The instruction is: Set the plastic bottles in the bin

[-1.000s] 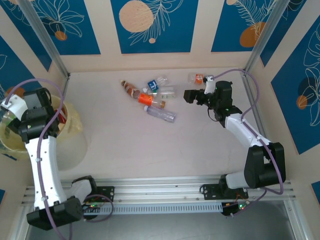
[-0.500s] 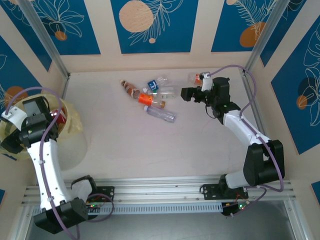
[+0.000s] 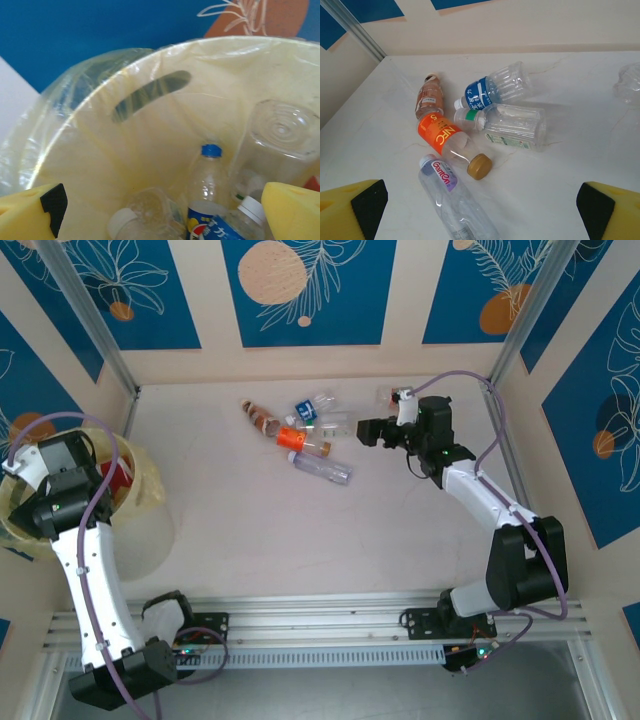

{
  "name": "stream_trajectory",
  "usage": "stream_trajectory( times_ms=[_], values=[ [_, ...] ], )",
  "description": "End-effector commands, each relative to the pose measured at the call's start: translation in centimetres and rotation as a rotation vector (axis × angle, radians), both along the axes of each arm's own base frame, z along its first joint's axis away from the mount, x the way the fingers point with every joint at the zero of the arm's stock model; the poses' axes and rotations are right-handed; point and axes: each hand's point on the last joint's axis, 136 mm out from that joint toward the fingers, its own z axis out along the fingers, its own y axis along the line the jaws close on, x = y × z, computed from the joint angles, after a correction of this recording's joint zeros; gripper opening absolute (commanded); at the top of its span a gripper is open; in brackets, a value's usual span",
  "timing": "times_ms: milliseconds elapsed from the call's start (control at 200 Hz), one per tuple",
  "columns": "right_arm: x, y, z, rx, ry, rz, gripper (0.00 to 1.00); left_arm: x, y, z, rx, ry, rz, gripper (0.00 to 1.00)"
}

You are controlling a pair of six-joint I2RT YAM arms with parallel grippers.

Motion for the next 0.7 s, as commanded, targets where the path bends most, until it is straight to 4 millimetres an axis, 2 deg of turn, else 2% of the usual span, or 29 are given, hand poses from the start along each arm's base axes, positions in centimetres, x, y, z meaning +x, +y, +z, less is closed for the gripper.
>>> stream_trajectory(
  times_ms=[0,130,285,385,545,695],
  values=[
    [0.2,0.4,-0.1,-0.026,0.009,0.012,0.99,1.5,-1.3,1.6,-0.050,-0.119,-0.097,1.00],
    [-0.1,0.7,-0.6,-0.041,0.021,0.023,0.99,2.8,-2.9,2.7,-0.106,-0.217,-0.185,1.00],
    [-0.3,0.8,-1.0,-0.056,0.020,0.030,0.99,4.8,-6.0,4.9,-0.195,-0.356,-0.343,1.00],
    [-1.4,2.3,-1.5,-0.061,0.023,0.153,0.99,6.2,-8.5,6.4,-0.249,-0.433,-0.453,1.00],
    [-4.0,5.2,-4.3,-0.162,0.075,0.389,0.99,9.1,-13.4,8.3,-0.312,-0.511,-0.648,1.00],
    [-5.9,6.9,-8.1,-0.342,0.101,0.529,0.98,11.8,-17.7,8.5,-0.351,-0.490,-0.794,1.00]
  ],
)
